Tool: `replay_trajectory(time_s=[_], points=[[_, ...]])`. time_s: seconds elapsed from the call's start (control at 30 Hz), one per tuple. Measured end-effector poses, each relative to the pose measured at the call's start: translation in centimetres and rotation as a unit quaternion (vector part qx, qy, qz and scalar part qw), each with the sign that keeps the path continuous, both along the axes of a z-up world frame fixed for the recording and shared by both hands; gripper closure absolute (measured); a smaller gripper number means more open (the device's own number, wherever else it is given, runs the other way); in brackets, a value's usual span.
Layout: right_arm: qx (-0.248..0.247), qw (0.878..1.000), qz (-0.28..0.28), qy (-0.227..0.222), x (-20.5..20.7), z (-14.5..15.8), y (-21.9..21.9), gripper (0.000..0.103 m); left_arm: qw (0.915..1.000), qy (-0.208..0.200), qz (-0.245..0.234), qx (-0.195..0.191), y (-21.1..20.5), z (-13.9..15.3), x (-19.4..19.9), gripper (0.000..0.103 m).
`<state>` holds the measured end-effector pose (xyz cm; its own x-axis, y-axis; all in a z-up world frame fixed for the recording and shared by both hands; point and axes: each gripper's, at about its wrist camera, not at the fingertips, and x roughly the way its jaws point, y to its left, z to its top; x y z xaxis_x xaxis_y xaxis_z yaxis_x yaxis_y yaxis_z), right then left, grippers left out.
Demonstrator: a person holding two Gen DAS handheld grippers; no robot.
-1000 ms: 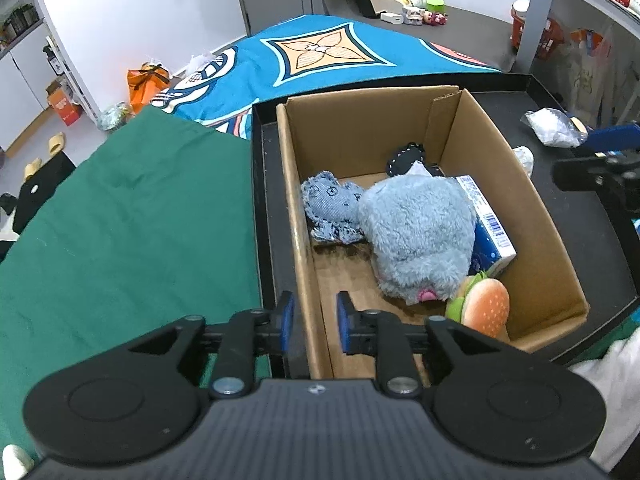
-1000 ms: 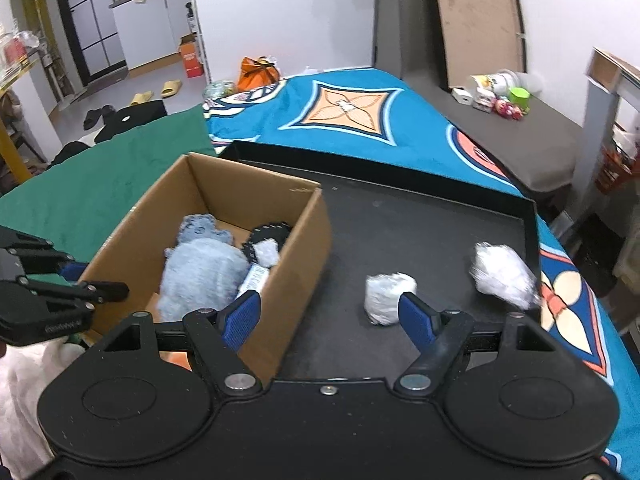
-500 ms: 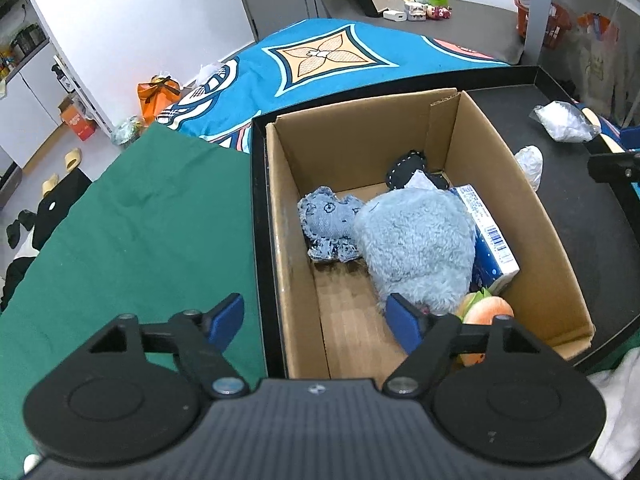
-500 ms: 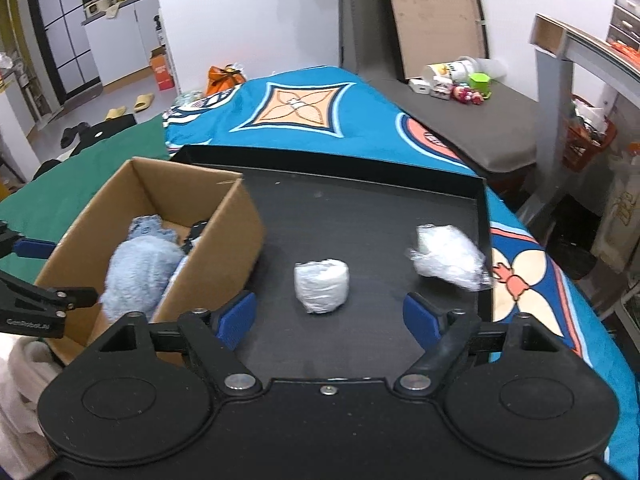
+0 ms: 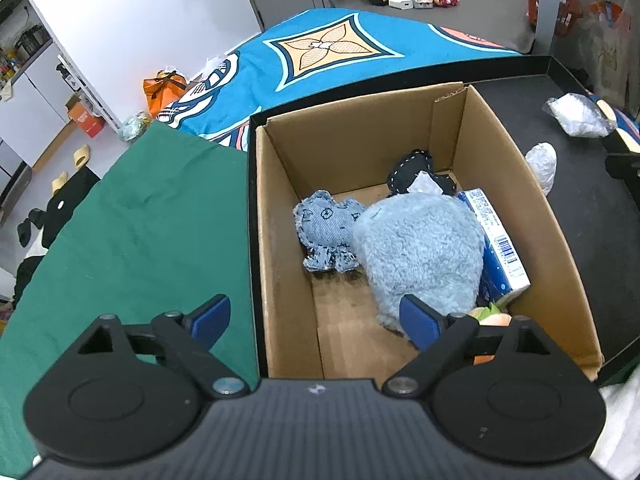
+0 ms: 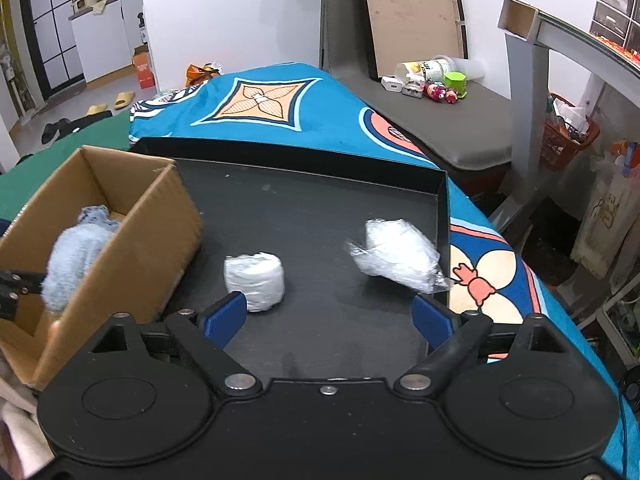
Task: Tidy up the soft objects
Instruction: 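Reach the right tool to the clear plastic bag and grasp it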
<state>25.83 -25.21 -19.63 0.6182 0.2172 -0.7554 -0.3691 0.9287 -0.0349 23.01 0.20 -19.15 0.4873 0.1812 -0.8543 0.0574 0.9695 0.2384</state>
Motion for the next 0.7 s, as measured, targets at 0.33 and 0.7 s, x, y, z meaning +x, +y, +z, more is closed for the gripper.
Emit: replay_trajectory(time_s=[0.33,0.7], points=[[-0.030,0.999,0.022,-0.020,2.2,-1.4,-0.9,0.013,0.9997,0.005,0.006,0.022,-0.6,-0.2,0.8,0.007],[-0.067,0.995,0.054,-0.051,4.5,-2.6,-1.3,0.013,0.9992,0.005,0.007,0.039,-1.0,-0.2,1.5,0.001]])
